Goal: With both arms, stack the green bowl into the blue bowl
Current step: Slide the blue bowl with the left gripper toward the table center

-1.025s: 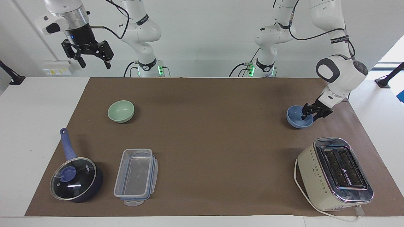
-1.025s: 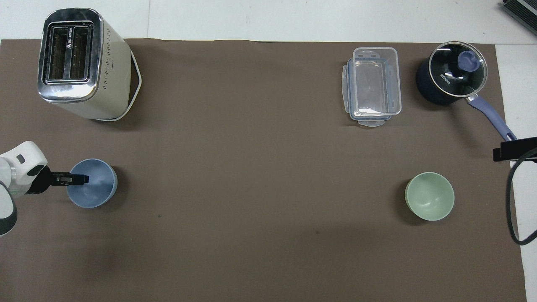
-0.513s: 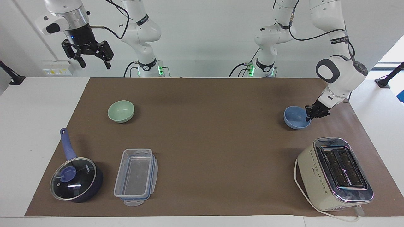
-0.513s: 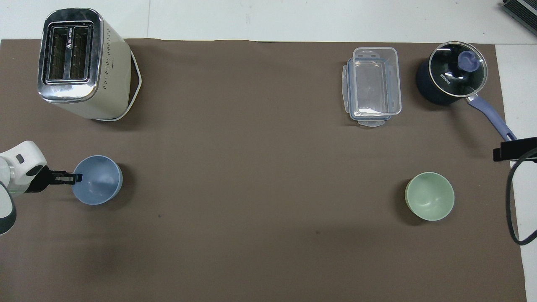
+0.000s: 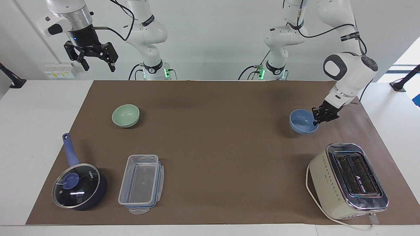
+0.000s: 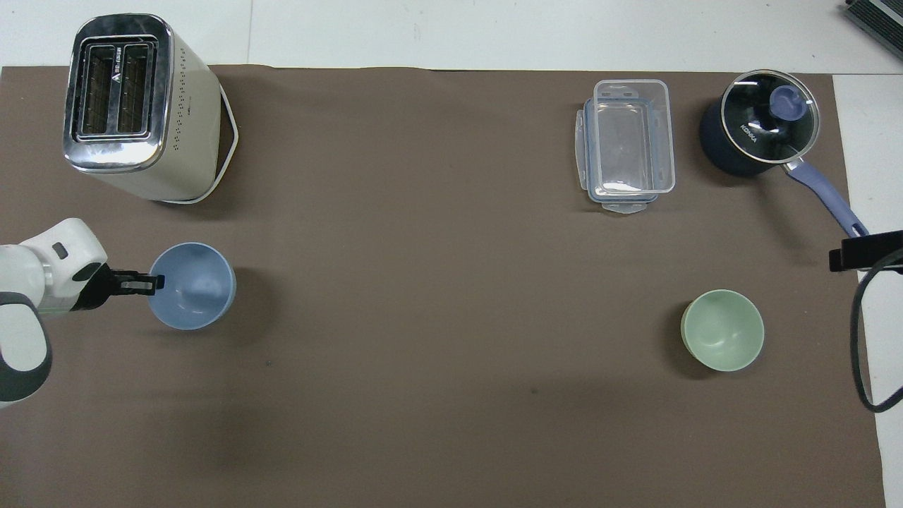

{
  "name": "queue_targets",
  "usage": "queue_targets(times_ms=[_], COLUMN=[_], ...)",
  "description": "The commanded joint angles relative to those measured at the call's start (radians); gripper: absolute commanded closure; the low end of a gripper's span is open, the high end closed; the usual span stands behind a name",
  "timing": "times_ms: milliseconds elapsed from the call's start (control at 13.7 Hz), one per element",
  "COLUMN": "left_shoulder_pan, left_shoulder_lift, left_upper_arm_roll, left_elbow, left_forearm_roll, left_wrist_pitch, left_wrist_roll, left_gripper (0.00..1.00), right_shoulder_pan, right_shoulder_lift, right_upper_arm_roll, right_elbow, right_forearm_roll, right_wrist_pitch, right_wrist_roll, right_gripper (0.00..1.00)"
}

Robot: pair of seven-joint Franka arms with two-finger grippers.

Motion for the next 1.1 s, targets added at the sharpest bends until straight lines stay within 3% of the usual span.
queue_targets(times_ms=[0, 439, 659, 879, 1025], left_shoulder_pan=[-0.122, -0.411, -0.556, -0.668, -0.731], left_shoulder_lift=[-0.019, 0.001, 0.058, 0.056, 0.099], left_upper_arm_roll=[0.008, 0.006, 0.005, 0.002, 0.003], left_elbow=[-0.001, 0.018, 0.018, 0.018, 0.019], left_forearm_roll=[-0.016, -0.01, -0.01, -0.01, -0.011], left_wrist_pitch=[-0.015, 0.041, 0.136, 0.144, 0.176], left_wrist_roll=[-0.146, -0.509, -0.671, -0.754, -0.774], left_gripper=[1.0, 1.0, 1.0, 1.0, 1.0], right_shoulder_pan=[-0.008, -0.008, -0.008, -0.008, -0.008], right_shoulder_lift=[-0.011, -0.011, -0.011, -0.011, -0.011], right_upper_arm_roll=[0.005, 0.005, 0.005, 0.005, 0.005], right_elbow=[-0.013, -0.013, -0.013, -0.013, -0.013], right_forearm_roll=[0.001, 0.001, 0.001, 0.001, 0.001], right_wrist_pitch=[0.006, 0.006, 0.006, 0.006, 0.006], right_wrist_roll=[-0.022, -0.022, -0.022, -0.022, -0.022], right_gripper=[0.0, 0.0, 0.0, 0.0, 0.0])
